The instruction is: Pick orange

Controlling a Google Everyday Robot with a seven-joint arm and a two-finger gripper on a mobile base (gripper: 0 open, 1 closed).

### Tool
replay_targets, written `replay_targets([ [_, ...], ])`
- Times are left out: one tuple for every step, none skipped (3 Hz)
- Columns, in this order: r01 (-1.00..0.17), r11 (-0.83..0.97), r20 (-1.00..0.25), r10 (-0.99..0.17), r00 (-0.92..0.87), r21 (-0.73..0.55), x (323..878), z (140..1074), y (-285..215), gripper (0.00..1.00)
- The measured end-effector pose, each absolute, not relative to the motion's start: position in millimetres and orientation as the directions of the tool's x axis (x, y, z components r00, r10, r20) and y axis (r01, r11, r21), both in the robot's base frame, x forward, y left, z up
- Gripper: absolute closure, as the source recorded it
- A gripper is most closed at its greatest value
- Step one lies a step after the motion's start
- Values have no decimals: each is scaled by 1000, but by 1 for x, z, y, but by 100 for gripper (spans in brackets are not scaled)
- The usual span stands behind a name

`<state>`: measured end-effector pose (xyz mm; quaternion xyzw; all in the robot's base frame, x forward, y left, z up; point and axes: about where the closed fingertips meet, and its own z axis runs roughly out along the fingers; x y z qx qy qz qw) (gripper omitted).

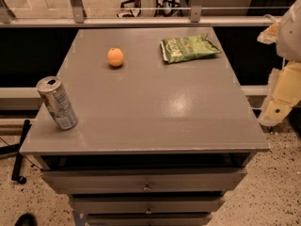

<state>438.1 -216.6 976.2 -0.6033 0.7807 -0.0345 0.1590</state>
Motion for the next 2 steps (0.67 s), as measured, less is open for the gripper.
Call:
replay_targets([
  [-930, 269, -212, -952, -219, -249, 439, 978, -216, 0],
  [-928, 269, -282, -939, -194, -256, 459, 971, -197, 0],
])
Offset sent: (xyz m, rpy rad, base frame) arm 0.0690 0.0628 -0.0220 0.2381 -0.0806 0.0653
